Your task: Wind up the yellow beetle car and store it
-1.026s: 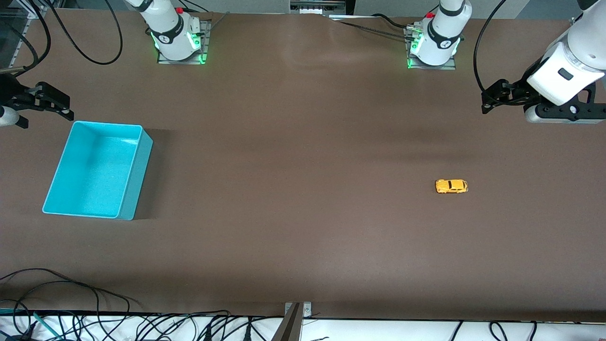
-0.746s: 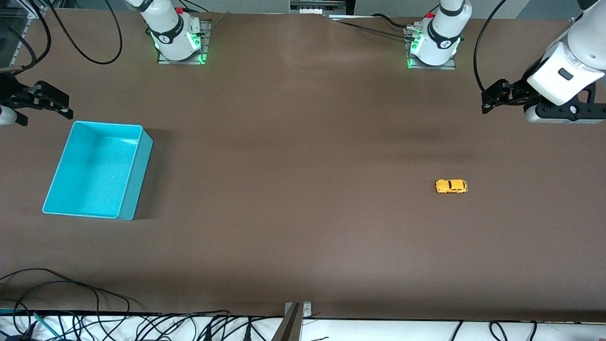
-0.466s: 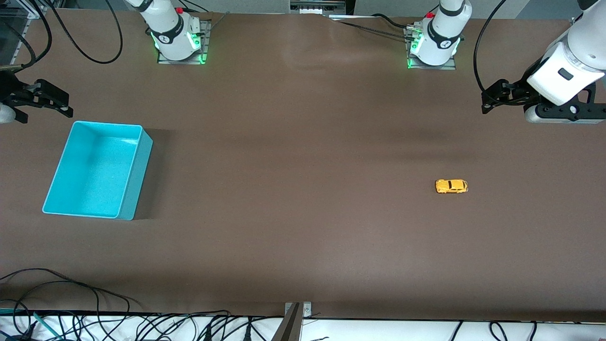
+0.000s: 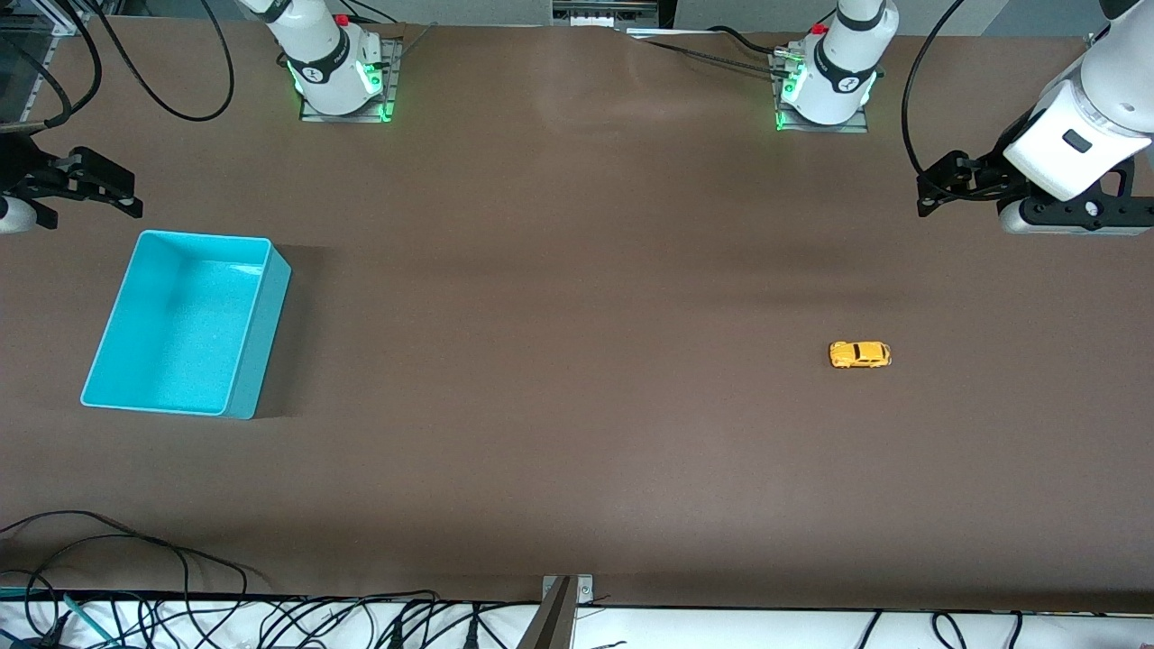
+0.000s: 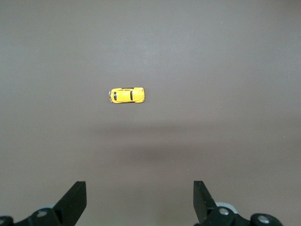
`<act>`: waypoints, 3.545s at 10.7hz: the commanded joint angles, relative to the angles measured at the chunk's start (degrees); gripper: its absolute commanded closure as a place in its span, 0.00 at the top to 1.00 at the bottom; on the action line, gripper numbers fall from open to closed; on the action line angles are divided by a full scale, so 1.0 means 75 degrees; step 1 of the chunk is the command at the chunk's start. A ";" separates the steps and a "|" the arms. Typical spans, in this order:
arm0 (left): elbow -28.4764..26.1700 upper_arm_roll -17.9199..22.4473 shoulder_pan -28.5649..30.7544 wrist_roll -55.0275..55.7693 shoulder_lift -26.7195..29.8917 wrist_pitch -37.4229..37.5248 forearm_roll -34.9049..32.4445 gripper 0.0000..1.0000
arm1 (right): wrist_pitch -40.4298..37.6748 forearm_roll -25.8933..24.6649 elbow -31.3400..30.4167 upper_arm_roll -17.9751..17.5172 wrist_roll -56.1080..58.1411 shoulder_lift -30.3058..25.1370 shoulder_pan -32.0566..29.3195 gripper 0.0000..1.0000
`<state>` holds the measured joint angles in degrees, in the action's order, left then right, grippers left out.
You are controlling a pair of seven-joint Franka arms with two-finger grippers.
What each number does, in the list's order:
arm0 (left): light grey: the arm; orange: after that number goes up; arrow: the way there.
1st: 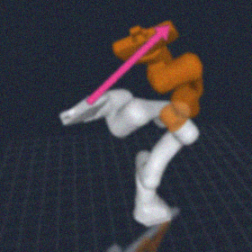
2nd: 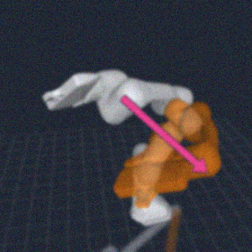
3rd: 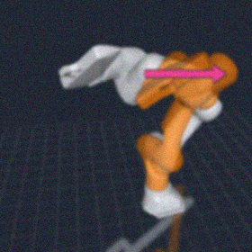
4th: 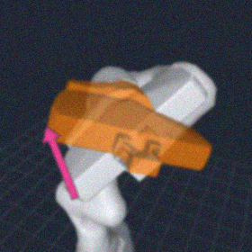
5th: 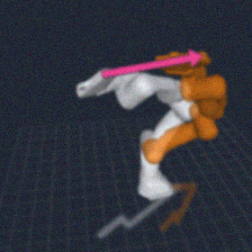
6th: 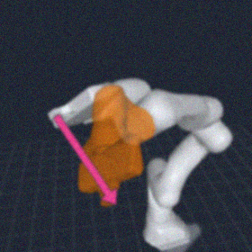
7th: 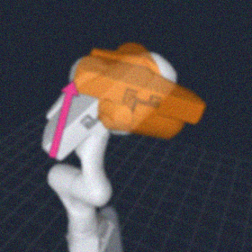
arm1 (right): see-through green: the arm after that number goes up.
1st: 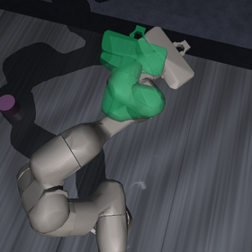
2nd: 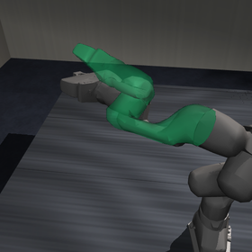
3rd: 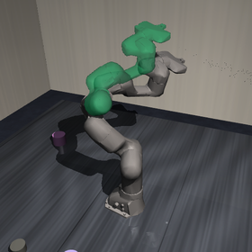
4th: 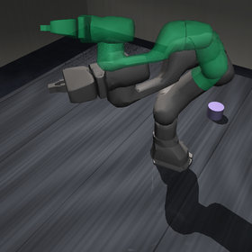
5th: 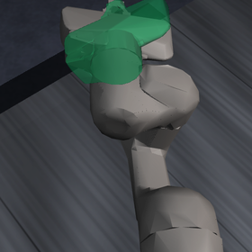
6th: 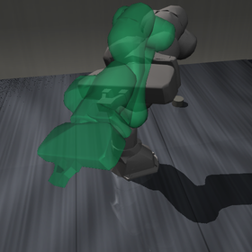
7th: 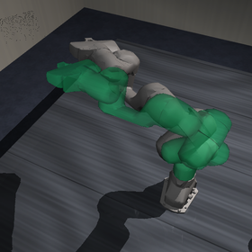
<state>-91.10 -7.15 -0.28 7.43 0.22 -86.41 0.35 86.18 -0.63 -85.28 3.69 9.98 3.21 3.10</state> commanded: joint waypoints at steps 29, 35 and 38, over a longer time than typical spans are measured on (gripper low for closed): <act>0.0662 0.0062 0.0271 -0.3120 -0.0896 0.0084 0.0083 1.00 | -0.0146 0.0013 0.0027 0.0059 0.0181 0.0005 -0.0027 1.00; 0.0230 0.0051 0.0294 -0.7676 -0.1658 -0.0686 -0.0397 1.00 | -0.0158 0.0002 0.0027 0.0012 0.0169 -0.0006 -0.0015 1.00; -0.0332 0.0039 0.0330 -0.9647 -0.2208 -0.2056 -0.0538 1.00 | -0.0146 -0.0021 0.0027 0.0001 0.0169 -0.0006 -0.0004 1.00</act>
<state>-91.55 -6.64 1.94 -58.72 -14.99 -97.91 -2.45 85.28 -0.63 -85.30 3.96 10.48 3.37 3.12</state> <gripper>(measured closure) 0.000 0.000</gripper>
